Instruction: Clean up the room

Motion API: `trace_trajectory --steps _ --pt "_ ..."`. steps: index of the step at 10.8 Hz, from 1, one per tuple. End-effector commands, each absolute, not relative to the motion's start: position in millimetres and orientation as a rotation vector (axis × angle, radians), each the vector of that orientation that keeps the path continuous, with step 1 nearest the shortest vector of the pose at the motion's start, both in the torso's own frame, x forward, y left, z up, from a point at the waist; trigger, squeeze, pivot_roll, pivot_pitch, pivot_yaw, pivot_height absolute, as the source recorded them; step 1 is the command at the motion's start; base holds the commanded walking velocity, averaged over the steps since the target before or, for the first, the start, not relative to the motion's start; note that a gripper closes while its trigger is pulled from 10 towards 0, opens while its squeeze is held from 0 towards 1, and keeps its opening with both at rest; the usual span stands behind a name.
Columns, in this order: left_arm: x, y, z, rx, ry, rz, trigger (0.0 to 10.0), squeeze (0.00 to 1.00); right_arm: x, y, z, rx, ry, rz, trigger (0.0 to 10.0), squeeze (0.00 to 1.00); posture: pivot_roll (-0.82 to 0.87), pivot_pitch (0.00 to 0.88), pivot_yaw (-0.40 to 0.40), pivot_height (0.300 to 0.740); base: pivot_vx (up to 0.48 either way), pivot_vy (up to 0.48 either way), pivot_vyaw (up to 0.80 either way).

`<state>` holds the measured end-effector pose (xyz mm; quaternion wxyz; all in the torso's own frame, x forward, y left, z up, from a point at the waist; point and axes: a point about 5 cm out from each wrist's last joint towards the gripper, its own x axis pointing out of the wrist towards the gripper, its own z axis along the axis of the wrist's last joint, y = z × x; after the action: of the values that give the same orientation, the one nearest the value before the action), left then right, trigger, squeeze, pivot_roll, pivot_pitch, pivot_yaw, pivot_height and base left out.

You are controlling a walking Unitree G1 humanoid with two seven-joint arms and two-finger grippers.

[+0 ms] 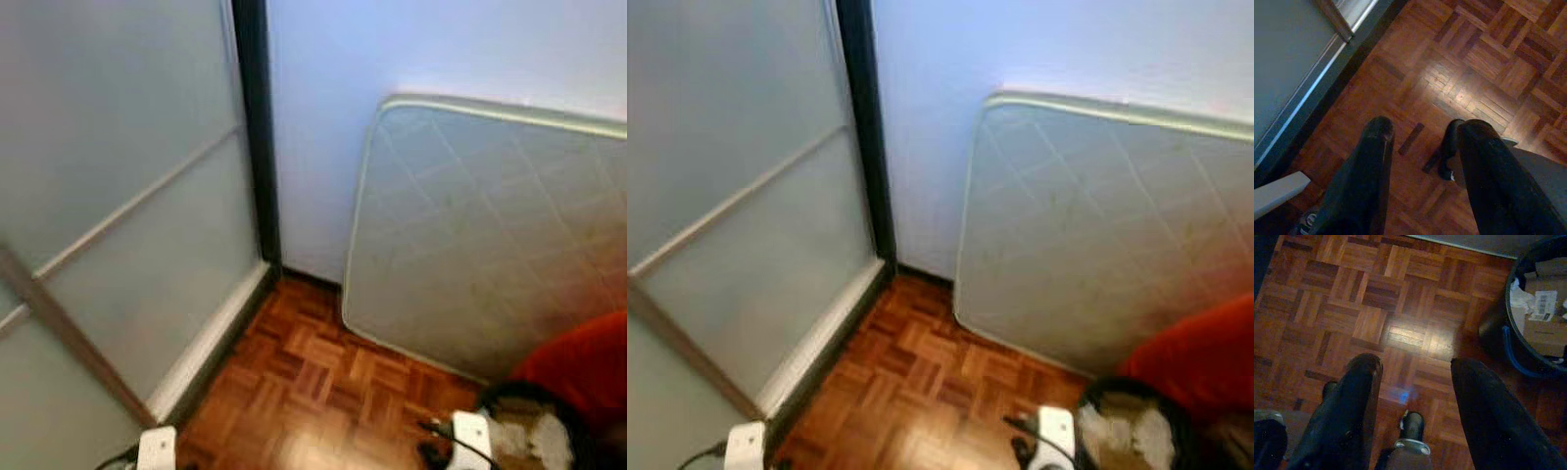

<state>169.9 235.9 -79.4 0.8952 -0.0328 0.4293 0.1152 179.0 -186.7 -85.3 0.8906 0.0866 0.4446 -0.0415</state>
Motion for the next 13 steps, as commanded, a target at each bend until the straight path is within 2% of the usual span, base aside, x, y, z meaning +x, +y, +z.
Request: trace_trajectory --steps 1,3,6,11,13 --pt "172.7 236.7 -78.1 -0.062 0.891 0.236 10.0 0.0 180.5 -188.8 -84.5 0.184 0.923 -0.096 10.0 0.0 0.21 0.0 -0.043 0.74 0.3 0.0 0.0" --pt "174.1 234.6 -78.1 -0.059 0.891 0.231 10.0 0.0 182.7 -189.8 -83.1 0.178 0.909 -0.097 10.0 0.0 0.2 0.0 -0.044 0.74 0.304 0.0 0.0" --pt "173.9 229.6 -79.3 -0.062 0.888 0.24 10.0 0.0 185.9 -193.8 -81.0 0.174 0.896 -0.104 10.0 0.0 0.2 0.0 -0.054 0.74 0.317 0.0 0.65" --pt "180.4 227.3 -76.4 -0.059 0.864 0.227 10.0 0.0 178.0 -197.6 -84.0 0.097 0.918 -0.089 10.0 0.0 0.18 0.022 -0.046 0.74 0.319 0.0 0.0" --pt "178.6 229.8 -76.7 -0.052 0.869 0.23 10.0 0.0 180.3 -197.2 -82.8 0.086 0.901 -0.095 10.0 0.0 0.18 0.007 -0.037 0.74 0.322 0.0 0.67"
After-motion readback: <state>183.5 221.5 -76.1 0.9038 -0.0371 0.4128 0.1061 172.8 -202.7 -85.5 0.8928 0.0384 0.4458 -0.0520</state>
